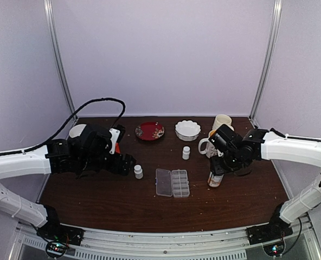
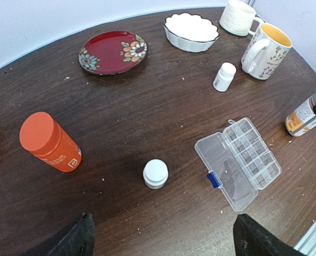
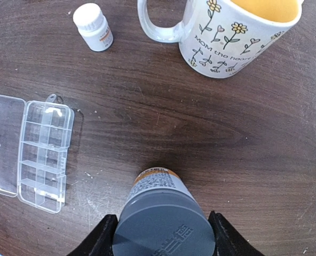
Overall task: Sort the pills into containers
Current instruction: Pick up the pill bottle from the center of the board, then unscrew the lid of the pill bottle.
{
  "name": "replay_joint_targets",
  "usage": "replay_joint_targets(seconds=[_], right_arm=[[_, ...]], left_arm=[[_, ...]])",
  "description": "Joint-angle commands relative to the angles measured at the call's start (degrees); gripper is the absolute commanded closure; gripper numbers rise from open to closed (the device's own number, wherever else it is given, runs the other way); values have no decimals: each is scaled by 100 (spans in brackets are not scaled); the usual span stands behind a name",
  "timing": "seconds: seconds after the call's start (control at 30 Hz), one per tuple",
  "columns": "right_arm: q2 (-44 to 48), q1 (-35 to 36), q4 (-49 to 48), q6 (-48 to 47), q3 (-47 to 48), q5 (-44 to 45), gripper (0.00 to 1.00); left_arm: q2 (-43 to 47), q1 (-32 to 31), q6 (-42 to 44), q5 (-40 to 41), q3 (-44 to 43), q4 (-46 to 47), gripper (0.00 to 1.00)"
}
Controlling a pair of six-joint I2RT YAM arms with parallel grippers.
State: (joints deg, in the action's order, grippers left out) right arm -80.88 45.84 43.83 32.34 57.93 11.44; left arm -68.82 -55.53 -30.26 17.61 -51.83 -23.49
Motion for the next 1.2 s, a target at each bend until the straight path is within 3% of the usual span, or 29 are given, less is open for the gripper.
replay_joint_targets(seconds=[0.0,0.27,0.37,0.57,0.8,1.17], right_arm=[[368,30,-50,-158,269,-173,56],[619,502,-256,-87,609,-719,62],[698,678,-497,-8,704,-1055,63],[773,1013,-1180,150,802,-1657,66],[693,1488,-1986,207,911,-1923,68],[277,2022,-2658,92,1423,-1577,74]], left_arm=[[79,23,152,-276,167,510,7],[543,-351,941,-324,627,1653,2],[841,-720,1731,-216,1026,2544,3],[1471,-990,3486,-1286,2260,4614,3],[1396,-1070,4116,-1434,2125,4434,2],[812,-1130,3736,-1363,1847,4537,3]])
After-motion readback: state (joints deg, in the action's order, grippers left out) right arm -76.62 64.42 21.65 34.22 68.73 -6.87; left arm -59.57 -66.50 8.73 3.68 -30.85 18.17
